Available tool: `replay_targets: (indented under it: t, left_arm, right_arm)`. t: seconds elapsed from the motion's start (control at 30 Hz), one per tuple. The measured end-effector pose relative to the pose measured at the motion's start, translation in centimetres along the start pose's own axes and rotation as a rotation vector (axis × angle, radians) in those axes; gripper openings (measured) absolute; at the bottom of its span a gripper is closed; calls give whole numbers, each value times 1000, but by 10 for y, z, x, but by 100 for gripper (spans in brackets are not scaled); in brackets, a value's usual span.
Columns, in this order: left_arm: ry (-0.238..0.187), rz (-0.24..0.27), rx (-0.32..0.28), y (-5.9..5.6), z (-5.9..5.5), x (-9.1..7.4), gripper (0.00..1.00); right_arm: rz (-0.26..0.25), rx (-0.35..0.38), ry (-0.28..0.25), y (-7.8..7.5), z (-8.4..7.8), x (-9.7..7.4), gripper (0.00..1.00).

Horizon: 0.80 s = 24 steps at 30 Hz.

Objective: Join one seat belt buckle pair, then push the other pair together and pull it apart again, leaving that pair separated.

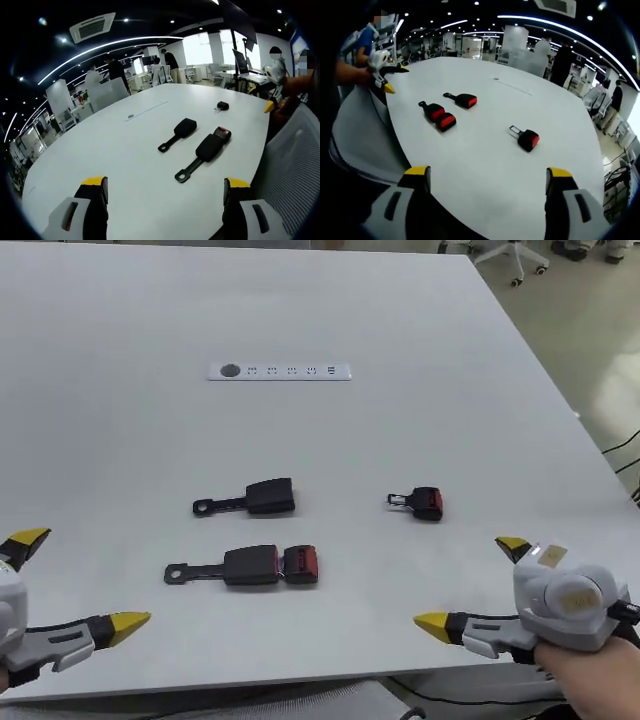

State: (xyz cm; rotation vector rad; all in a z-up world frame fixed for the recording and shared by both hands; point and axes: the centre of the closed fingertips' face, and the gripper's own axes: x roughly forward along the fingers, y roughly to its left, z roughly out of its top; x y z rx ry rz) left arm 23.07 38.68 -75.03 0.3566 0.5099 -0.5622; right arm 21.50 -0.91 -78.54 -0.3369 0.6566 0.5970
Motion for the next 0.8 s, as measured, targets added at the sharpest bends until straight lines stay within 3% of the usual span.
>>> replay_targets:
  t: [0.27, 0.33, 0.43, 0.6, 0.67, 0.73, 0.8]
  left_arm:
    - [-6, -6, 14, -4, 1, -1, 97]
    - [-2, -8, 10, -4, 0, -1, 98]
    - [-3, -6, 13, -4, 0, -1, 98]
    - [7, -20, 31, -10, -2, 0, 98]
    - [12, -25, 36, -12, -2, 1, 98]
    - [9, -26, 36, -13, -1, 0, 97]
    - [7, -29, 45, -15, 0, 1, 97]
  right_arm:
    - [2, 21, 20, 5, -5, -1, 97]
    - [-10, 44, 73, 4, -12, -3, 99]
    - [-17, 27, 87, 1, -14, -4, 99]
    - [-30, 30, 88, -3, -12, -6, 98]
    - [-34, 29, 74, -4, -9, -8, 97]
    - [-29, -8, 25, -2, 2, -9, 94]
    - [-30, -13, 20, 0, 4, -11, 94]
